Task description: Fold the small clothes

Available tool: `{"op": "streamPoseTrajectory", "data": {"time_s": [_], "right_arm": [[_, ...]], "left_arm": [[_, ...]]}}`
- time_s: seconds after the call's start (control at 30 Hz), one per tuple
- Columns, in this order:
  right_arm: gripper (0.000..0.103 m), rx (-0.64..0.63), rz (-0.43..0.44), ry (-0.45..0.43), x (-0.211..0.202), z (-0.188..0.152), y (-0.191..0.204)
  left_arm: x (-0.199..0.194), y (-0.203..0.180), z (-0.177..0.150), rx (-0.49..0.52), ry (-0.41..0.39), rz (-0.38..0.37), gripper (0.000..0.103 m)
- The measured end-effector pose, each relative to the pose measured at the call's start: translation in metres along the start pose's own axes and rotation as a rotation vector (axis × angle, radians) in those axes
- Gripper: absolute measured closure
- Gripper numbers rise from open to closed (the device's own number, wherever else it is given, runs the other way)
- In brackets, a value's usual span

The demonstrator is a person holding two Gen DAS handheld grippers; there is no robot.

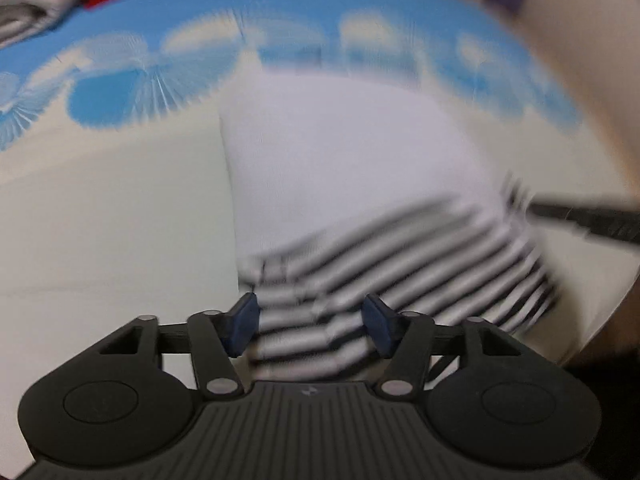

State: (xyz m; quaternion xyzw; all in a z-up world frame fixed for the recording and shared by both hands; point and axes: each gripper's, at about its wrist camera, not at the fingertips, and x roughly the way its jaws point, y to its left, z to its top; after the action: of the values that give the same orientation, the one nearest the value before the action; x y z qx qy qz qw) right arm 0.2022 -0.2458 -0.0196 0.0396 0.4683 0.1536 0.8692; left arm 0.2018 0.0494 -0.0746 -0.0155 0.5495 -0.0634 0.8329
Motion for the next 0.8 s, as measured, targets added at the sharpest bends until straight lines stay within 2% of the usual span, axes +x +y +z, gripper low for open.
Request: {"op": "streamPoseTrajectory", "data": {"time_s": [0.03, 0.1, 0.13, 0.2, 0.27, 0.33, 0.37, 0.4, 0.43, 0.5, 0.57, 0.7, 0.8], "right_arm": [[0.084, -0.043, -0.002, 0.040, 0.007, -0.003, 0.005], [0.083, -0.126, -0.014, 0.128, 0.021, -0.012, 0.015], [0.082, -0.171, -0.051, 0.186, 0.031, -0.018, 0.019], [0.082, -0.216, -0.104, 0.245, 0.041, -0.027, 0.025], [0.082, -0.228, -0.106, 0.248, 0.042, -0.027, 0.025], [0.082, -0.219, -0.100, 0.256, 0.043, -0.026, 0.022], [0.082, -0.219, -0.106, 0.265, 0.044, -0.026, 0.020], [0.082, -0.220, -0.113, 0.275, 0.046, -0.028, 0.020], [0.082, -0.222, -0.121, 0.289, 0.048, -0.029, 0.019], [0.082, -0.230, -0.139, 0.311, 0.052, -0.032, 0.018], [0.082, -0.243, -0.173, 0.347, 0.057, -0.036, 0.017], [0.082, -0.226, -0.166, 0.325, 0.052, -0.034, 0.015], [0.082, -0.187, -0.140, 0.241, 0.036, -0.026, 0.013]], "left_arm": [[0.008, -0.004, -0.001, 0.026, 0.017, 0.038, 0.037], [0.010, -0.007, 0.000, 0.026, 0.014, 0.055, 0.037], [0.009, -0.007, 0.001, 0.022, 0.014, 0.058, 0.037], [-0.002, -0.010, 0.002, 0.019, -0.013, 0.063, 0.038], [-0.019, -0.016, 0.000, 0.034, -0.078, 0.047, 0.038], [-0.026, -0.024, -0.003, 0.070, -0.093, 0.016, 0.038], [-0.021, -0.028, -0.006, 0.098, -0.062, 0.009, 0.038], [-0.008, -0.032, -0.010, 0.137, 0.006, 0.011, 0.038], [0.003, -0.036, -0.014, 0.182, 0.045, 0.034, 0.036], [0.011, -0.044, -0.016, 0.255, 0.046, 0.071, 0.034], [0.010, -0.040, -0.012, 0.219, 0.053, 0.059, 0.035], [0.002, -0.037, -0.005, 0.195, 0.025, 0.047, 0.034], [-0.016, -0.030, 0.000, 0.140, -0.076, 0.046, 0.034]]}}
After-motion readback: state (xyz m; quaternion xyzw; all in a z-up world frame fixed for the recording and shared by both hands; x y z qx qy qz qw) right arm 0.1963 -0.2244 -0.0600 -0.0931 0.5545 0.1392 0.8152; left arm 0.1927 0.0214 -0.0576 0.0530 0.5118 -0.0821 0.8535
